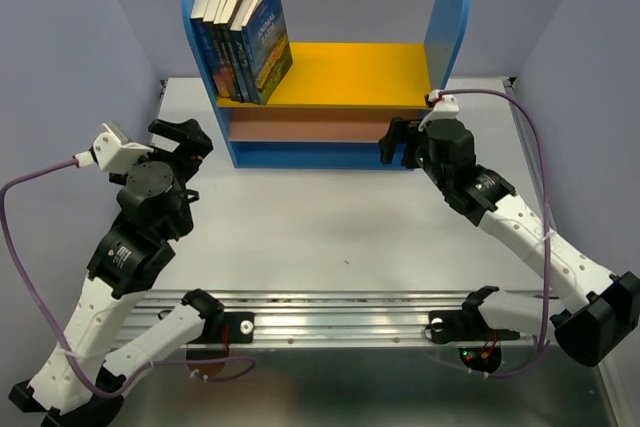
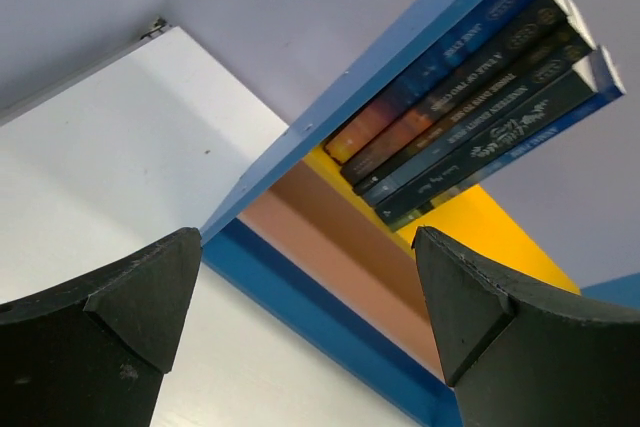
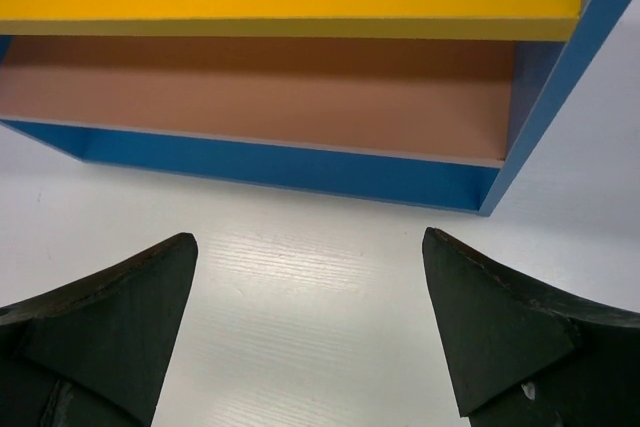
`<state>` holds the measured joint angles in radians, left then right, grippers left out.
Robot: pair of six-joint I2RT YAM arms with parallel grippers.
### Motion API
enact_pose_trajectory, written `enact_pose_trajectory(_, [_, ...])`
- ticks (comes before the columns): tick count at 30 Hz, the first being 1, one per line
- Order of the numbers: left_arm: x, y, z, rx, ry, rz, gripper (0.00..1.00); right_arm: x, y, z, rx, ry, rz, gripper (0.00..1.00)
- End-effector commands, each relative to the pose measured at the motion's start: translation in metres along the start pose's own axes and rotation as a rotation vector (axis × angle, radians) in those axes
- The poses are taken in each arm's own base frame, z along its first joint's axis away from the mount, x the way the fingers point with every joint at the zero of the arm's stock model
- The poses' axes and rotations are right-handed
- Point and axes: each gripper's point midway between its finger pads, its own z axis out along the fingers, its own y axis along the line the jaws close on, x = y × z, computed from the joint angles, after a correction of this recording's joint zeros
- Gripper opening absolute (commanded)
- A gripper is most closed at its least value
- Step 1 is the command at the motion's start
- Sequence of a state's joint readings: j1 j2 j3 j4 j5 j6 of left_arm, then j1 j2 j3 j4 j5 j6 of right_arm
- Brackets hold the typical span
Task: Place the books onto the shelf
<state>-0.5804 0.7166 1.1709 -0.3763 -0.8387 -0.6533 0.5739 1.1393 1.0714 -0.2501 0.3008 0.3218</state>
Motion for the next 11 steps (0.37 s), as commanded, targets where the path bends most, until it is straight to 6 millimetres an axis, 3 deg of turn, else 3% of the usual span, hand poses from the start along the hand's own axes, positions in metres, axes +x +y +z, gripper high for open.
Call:
enact_pose_trajectory(1, [-0.004, 0.024, 0.001, -0.112, -0.057, -0.04, 0.99, -0.015, -0.008, -0.003, 0.051, -0.072, 0.075, 1.0])
enact_pose_trajectory(11, [0.002, 0.029, 0.013, -0.169, -0.058, -0.002, 0.99, -0.019, -0.01, -0.009, 0.05, -0.089, 0.084, 1.0])
